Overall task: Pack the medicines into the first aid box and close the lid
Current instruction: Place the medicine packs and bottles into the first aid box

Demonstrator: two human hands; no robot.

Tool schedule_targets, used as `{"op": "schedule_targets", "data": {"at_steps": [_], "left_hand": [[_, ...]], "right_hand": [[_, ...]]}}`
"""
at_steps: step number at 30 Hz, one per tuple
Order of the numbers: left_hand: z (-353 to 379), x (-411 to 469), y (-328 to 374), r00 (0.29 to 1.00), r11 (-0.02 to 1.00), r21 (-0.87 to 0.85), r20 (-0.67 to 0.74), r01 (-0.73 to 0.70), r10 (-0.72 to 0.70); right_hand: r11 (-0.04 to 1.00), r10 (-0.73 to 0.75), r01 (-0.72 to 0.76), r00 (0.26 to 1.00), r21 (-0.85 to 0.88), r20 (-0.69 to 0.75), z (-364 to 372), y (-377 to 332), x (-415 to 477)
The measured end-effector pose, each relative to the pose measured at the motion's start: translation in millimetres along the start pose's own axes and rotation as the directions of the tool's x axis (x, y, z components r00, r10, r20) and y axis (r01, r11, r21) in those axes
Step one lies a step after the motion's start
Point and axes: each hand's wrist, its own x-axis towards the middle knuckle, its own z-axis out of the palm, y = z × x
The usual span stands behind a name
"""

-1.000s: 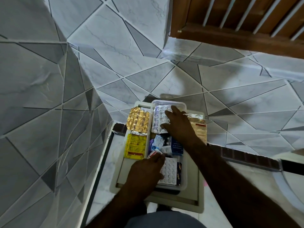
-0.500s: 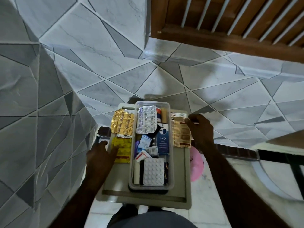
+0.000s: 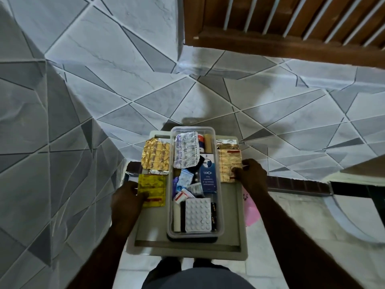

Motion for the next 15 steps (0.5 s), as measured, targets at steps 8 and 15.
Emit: {"op": "schedule_targets", "data": {"at_steps": [8,15], "left_hand": [[-32.5,-2.7,-17.6,0.949,0.797,-0.517,0.207,0.311,-0.236],[-62.8,-17.7,2.3,0.945,0.74,-0.603,0.299,0.297,-0.135]], "right_hand": [[0.959,0.096,-0.102,0.995,0.263,0.034,-21.9,3.7,4.4],[0.906,0.068,-0.05,0.997,0.42,-0.028,-57.7,-16.4,-11.0]]}}
